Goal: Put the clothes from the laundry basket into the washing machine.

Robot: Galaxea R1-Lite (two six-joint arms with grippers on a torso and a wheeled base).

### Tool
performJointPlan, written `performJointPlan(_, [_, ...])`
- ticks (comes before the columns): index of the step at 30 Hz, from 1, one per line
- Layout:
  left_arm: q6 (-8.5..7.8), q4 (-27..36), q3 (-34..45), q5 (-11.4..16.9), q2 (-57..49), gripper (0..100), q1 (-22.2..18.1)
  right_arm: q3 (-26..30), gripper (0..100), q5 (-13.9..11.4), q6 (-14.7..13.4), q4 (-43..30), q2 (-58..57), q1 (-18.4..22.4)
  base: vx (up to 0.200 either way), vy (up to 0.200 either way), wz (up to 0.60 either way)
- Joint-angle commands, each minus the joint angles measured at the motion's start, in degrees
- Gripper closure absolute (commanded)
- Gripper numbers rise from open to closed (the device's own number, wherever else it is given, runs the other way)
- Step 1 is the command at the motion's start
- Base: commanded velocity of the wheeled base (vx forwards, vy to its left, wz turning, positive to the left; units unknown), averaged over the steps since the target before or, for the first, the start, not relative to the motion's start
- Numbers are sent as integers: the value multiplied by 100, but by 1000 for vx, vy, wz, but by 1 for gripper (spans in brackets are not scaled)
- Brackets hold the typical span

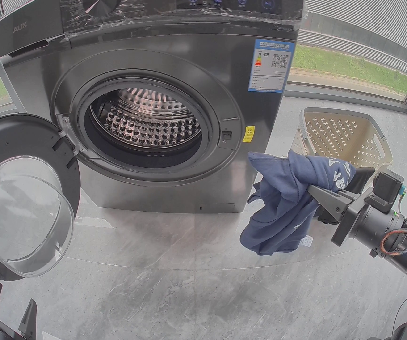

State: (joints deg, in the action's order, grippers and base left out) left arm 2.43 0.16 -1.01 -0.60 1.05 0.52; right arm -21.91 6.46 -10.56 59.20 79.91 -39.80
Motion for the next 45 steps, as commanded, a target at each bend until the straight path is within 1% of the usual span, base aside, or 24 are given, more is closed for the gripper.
performJointPlan(1, [4,2,84,-2,9,0,0,11,100,4,1,4,25,8,0,0,0])
performJointPlan(8, [4,2,84,-2,1,0,0,2,100,4,1,4,25,16,0,0,0])
performJointPlan(21, [4,2,84,-2,9,0,0,11,100,4,1,4,33,34,0,200,0])
performJointPlan(29, [4,2,84,-2,9,0,0,20,100,4,1,4,33,34,0,0,0])
performJointPlan(36, [4,2,84,-2,9,0,0,20,100,4,1,4,33,34,-200,0,0])
performJointPlan(45, [4,2,84,-2,9,0,0,29,100,4,-8,4,33,43,0,0,0])
